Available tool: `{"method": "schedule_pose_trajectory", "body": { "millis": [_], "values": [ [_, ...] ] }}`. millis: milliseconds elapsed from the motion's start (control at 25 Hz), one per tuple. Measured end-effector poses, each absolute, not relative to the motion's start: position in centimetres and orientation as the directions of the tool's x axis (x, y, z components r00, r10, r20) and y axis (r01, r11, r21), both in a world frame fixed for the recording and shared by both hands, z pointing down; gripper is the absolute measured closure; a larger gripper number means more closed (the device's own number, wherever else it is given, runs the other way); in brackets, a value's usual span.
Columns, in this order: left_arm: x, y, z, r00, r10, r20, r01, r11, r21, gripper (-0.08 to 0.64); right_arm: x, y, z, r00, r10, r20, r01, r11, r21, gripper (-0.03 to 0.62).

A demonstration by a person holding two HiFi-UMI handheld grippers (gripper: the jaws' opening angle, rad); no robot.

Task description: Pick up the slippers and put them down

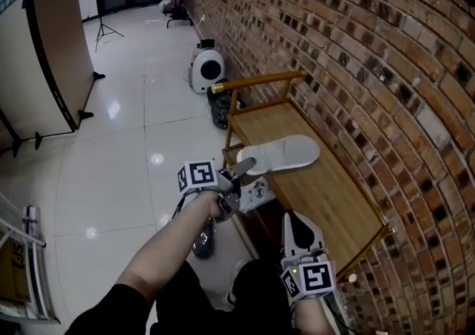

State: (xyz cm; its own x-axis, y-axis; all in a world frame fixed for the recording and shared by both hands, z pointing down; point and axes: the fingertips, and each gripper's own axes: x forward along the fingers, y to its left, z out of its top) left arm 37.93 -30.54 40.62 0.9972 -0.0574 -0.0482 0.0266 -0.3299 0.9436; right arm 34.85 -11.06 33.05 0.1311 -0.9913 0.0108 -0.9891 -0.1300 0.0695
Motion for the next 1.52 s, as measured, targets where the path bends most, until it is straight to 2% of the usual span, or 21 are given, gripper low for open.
{"method": "schedule_pose_trajectory", "body": {
  "millis": [160,200,280,480,720,1520],
  "values": [
    [39.0,-30.5,41.2,0.998,-0.062,-0.020,0.001,-0.302,0.953,0.312,35.3,-11.0,33.3,0.137,-0.991,0.014,-0.989,-0.135,0.066,0.583],
    [38.9,-30.7,41.3,0.997,-0.082,-0.011,-0.013,-0.292,0.956,0.441,35.4,-11.0,33.3,0.135,-0.991,0.013,-0.989,-0.134,0.066,0.583],
    [38.4,-30.9,40.9,0.994,-0.110,-0.024,-0.007,-0.275,0.961,0.487,35.4,-11.0,33.2,0.131,-0.991,0.012,-0.989,-0.130,0.067,0.583],
    [36.3,-30.6,38.8,0.988,-0.137,-0.073,0.029,-0.299,0.954,0.491,34.5,-10.9,32.6,0.123,-0.992,-0.005,-0.991,-0.123,0.059,0.583],
    [30.4,-31.1,35.8,0.964,-0.224,-0.142,0.062,-0.328,0.943,0.491,31.5,-11.2,31.1,0.064,-0.997,-0.053,-0.996,-0.067,0.059,0.583],
    [3.7,-33.5,32.9,0.771,-0.602,-0.206,-0.092,-0.425,0.901,0.491,16.3,-16.6,28.6,-0.266,-0.955,-0.130,-0.963,0.258,0.076,0.583]
  ]
}}
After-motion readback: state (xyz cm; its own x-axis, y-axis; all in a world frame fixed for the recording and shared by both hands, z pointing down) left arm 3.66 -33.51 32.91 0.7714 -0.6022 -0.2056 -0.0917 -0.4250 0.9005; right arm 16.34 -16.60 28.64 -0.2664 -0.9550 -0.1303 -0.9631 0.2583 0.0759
